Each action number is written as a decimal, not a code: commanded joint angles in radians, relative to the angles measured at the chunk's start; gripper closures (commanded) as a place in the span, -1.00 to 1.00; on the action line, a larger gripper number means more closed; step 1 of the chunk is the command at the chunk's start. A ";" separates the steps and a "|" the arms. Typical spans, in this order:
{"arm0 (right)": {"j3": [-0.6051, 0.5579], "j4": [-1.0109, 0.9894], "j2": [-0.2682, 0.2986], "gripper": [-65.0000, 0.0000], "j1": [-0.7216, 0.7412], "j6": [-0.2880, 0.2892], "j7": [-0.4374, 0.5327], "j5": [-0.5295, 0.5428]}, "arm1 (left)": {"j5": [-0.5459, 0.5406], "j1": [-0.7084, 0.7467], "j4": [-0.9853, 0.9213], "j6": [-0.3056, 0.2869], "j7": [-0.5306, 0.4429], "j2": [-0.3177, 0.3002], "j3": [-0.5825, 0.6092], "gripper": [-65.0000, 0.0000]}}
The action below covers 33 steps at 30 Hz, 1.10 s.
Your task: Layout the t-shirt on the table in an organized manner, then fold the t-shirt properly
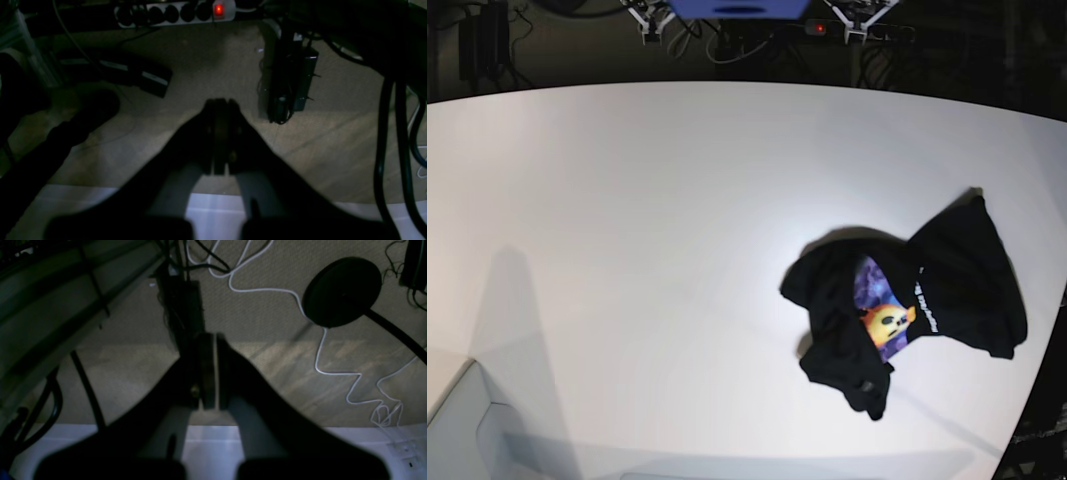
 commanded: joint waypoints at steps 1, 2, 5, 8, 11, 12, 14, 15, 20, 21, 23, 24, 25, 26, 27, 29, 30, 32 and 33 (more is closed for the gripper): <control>-0.001 0.003 -0.001 1.00 -0.002 0.015 0.008 0.006 | 0.002 0.008 -0.001 0.004 -0.002 -0.002 0.001 0.99; -0.001 0.003 -0.001 1.00 -0.002 0.015 0.010 0.006 | 0.002 0.008 -0.001 0.004 -0.002 0.000 0.001 0.99; 0.003 0.003 -0.001 1.00 -0.002 0.015 0.010 0.006 | 0.002 0.008 -0.001 0.004 -0.002 0.000 0.001 0.99; -0.001 0.003 -0.001 1.00 -0.002 0.015 0.010 0.006 | 0.002 0.009 -0.001 0.004 -0.002 0.000 0.001 1.00; -0.003 0.003 0.001 1.00 -0.002 0.015 0.010 0.006 | 0.002 0.009 0.003 0.004 -0.002 0.000 0.001 1.00; -0.003 0.003 0.002 1.00 -0.002 0.015 0.010 0.006 | 0.002 0.009 0.003 0.004 -0.002 0.000 0.001 1.00; -0.003 0.003 0.012 1.00 -0.002 0.015 0.010 0.006 | 0.002 0.009 0.003 0.004 -0.002 0.001 0.001 1.00; -0.003 0.003 0.012 1.00 -0.002 0.015 0.010 0.006 | 0.002 0.009 0.003 0.004 -0.002 0.001 0.001 1.00; -0.003 0.003 0.013 1.00 -0.002 0.015 0.010 0.006 | -0.001 0.009 0.005 0.002 -0.003 0.001 -0.001 1.00; -0.003 0.003 0.013 1.00 -0.004 0.015 0.010 0.006 | 0.001 0.009 0.005 0.002 -0.003 0.001 -0.001 1.00; -0.003 0.003 0.013 1.00 -0.006 0.015 0.010 0.006 | 0.001 0.009 0.005 0.002 -0.003 0.001 -0.001 1.00; -0.003 0.003 0.013 1.00 -0.009 0.015 0.010 0.006 | 0.001 0.008 0.005 0.004 -0.003 0.001 -0.001 1.00; -0.003 0.003 0.013 1.00 -0.009 0.015 0.010 0.006 | 0.001 0.006 0.005 0.004 -0.003 0.001 -0.001 1.00; -0.003 0.003 0.013 1.00 -0.010 0.015 0.010 0.006 | 0.001 0.005 0.005 0.004 -0.003 0.001 -0.001 1.00; -0.003 0.003 0.013 1.00 -0.010 0.015 0.010 0.006 | 0.001 0.003 0.005 0.004 -0.003 0.001 -0.001 1.00; -0.003 0.003 0.013 1.00 -0.012 0.015 0.010 0.006 | 0.001 0.003 0.005 0.006 -0.003 0.001 -0.001 1.00; -0.003 0.003 0.013 1.00 -0.012 0.015 0.010 0.006 | 0.001 0.003 0.005 0.006 -0.003 0.001 -0.001 0.99; -0.003 0.003 0.013 1.00 -0.012 0.015 0.010 0.006 | 0.001 0.003 0.005 0.006 -0.003 0.003 -0.001 0.99; -0.003 0.003 0.013 1.00 -0.012 0.015 0.010 0.006 | 0.001 0.003 0.005 0.006 -0.003 0.003 -0.001 0.99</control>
